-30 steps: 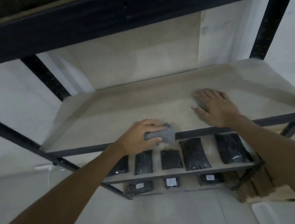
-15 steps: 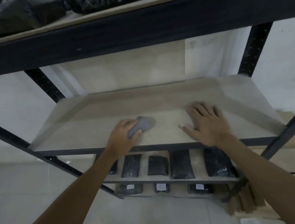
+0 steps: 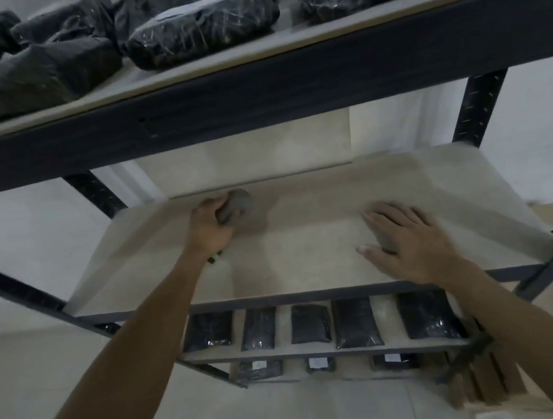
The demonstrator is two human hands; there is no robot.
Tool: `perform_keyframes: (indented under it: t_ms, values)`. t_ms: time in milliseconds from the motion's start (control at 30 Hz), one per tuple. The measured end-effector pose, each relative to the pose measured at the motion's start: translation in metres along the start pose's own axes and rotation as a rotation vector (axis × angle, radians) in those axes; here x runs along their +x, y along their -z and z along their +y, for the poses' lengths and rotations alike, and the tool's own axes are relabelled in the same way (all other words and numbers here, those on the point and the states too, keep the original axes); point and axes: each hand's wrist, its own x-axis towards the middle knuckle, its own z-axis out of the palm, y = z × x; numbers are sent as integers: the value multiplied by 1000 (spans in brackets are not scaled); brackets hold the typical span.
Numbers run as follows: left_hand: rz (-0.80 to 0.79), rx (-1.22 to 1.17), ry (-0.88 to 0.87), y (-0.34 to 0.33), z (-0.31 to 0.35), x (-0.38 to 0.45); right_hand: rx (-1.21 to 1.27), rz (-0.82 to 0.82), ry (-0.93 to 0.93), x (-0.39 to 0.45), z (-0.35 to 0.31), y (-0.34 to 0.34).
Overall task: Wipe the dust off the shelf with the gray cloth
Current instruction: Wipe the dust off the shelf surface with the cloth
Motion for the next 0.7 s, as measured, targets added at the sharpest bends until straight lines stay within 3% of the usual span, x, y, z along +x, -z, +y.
perform_keyframes:
  t_ms: [300, 400, 567, 700]
  values:
    - [88, 188, 80, -51, -22, 79, -42, -17, -37, 0, 2, 5]
    - [28, 124, -59, -61, -12, 88, -51, -3, -46, -2, 2, 4]
    - [-170, -177, -440, -69, 6, 89, -64, -8, -43, -2, 2, 3]
    - [-139, -122, -444, -63, 7, 123, -50, -16, -34, -1, 1, 5]
